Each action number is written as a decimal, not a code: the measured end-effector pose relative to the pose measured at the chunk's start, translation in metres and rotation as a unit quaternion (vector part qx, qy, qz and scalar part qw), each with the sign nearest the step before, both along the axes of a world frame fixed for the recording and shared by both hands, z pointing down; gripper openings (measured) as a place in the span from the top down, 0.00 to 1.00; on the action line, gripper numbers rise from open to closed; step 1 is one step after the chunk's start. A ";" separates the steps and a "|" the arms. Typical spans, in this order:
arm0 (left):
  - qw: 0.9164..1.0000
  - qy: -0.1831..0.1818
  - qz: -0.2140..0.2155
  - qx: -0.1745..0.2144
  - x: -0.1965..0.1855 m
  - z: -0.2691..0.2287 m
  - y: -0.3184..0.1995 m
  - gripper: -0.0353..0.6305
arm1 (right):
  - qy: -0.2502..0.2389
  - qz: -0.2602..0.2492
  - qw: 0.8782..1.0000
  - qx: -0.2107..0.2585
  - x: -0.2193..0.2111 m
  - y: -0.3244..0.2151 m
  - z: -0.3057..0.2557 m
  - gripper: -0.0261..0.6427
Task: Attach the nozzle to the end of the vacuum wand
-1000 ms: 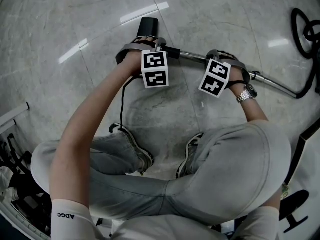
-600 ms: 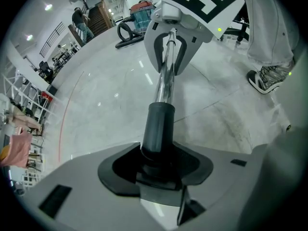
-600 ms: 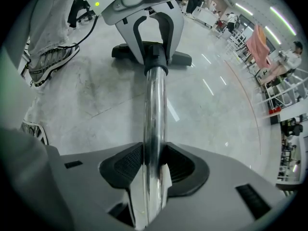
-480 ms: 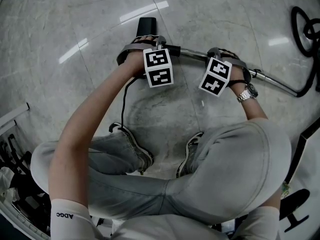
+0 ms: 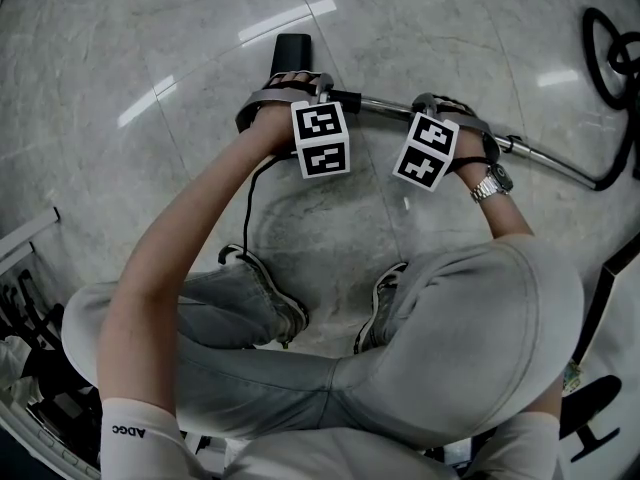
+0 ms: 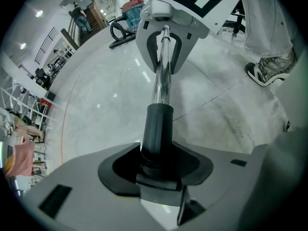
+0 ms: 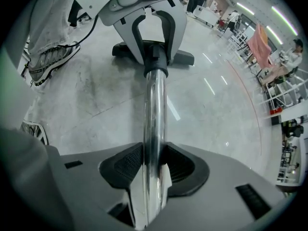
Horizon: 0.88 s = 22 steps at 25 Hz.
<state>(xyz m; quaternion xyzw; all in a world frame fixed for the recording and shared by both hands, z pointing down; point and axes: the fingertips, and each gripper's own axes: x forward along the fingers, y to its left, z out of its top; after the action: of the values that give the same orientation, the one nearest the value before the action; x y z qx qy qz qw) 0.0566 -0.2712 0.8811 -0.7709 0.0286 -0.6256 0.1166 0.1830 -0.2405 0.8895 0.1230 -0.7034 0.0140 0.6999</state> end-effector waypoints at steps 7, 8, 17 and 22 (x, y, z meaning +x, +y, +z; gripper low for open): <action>1.000 -0.010 0.020 0.006 0.001 0.001 0.001 0.65 | 0.001 -0.002 1.000 0.002 -0.001 0.000 0.001 0.73; 0.999 -0.015 0.033 0.012 0.001 0.001 0.002 0.65 | 0.001 -0.004 1.000 0.003 -0.001 0.000 0.001 0.73; 1.000 0.013 0.022 0.003 0.006 -0.001 0.001 0.65 | -0.004 -0.010 1.000 0.005 -0.004 -0.001 -0.001 0.73; 1.000 0.016 0.018 0.005 0.008 0.000 0.003 0.65 | -0.010 -0.006 1.000 -0.001 -0.005 0.001 0.001 0.73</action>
<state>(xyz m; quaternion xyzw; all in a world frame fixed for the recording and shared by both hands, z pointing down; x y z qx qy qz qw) 0.0650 -0.2683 0.8807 -0.7807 0.0197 -0.6105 0.1316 0.1776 -0.2399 0.8905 0.1183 -0.7108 0.0116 0.6933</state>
